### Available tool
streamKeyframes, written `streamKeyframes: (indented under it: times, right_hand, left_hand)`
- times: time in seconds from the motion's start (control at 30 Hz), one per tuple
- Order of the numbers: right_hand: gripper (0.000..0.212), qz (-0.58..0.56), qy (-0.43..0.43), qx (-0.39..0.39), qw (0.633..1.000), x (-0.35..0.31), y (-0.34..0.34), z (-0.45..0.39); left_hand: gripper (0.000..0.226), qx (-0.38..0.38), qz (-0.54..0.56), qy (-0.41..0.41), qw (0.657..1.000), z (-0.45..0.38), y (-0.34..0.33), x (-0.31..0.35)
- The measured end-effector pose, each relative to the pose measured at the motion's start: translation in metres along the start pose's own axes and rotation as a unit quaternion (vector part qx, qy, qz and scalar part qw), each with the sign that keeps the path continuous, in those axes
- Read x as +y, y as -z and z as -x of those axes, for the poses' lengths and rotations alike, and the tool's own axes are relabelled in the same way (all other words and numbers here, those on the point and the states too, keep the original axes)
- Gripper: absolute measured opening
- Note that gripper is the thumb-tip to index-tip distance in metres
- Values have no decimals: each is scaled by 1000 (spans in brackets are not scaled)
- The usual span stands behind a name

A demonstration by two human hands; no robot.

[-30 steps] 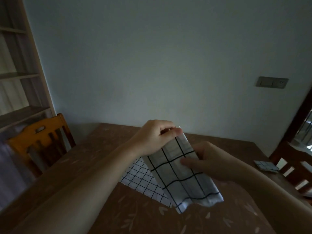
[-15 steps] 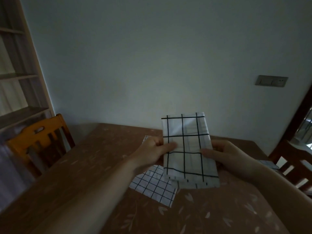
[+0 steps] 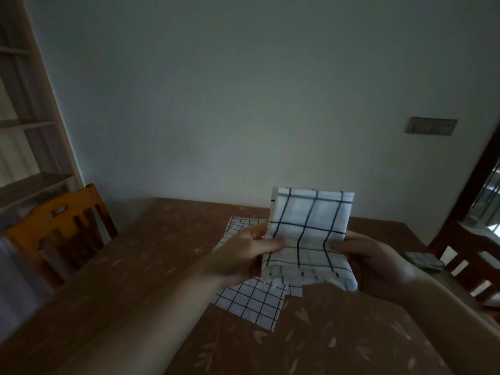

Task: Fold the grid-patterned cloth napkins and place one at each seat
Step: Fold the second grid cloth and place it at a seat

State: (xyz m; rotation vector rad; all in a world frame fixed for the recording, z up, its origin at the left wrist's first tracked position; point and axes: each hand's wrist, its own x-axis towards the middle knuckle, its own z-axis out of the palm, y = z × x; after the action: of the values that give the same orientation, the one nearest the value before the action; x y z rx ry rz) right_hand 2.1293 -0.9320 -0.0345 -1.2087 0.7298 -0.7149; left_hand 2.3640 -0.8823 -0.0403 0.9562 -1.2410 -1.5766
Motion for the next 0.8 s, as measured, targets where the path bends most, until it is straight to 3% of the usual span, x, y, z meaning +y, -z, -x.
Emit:
streamKeyframes:
  times: [0.07,0.13,0.17,0.23,0.33,0.53,0.7,0.8]
  right_hand:
    - [47,2,19,-17,1000,-1,-2,-1]
    - [11,56,61,9,997,-6,-5,-3]
    - [35,87,82,17,993,-6,-3,-6]
    - [53,164,88,20,982,-10,-5,-6]
    - [53,223,123,38,966,-13,-12,-3]
    - [58,291,176,58,939,-11,-11,-2]
    - [60,336,175,48,924,-8,-9,-3]
    - [47,344,115,-33,931,-14,-1,6]
  left_hand:
    - [26,4,19,-20,1000,-1,1,0]
    - [39,29,32,-26,999,-1,2,2]
    - [41,42,44,-28,998,-1,1,2]
    - [34,68,70,-29,995,-2,2,2]
    - [20,73,95,-10,993,1,-1,4]
    - [57,79,-2,60,995,11,8,6]
    - [22,79,-167,9,983,13,-1,5]
    - [17,100,-187,-16,977,12,4,3]
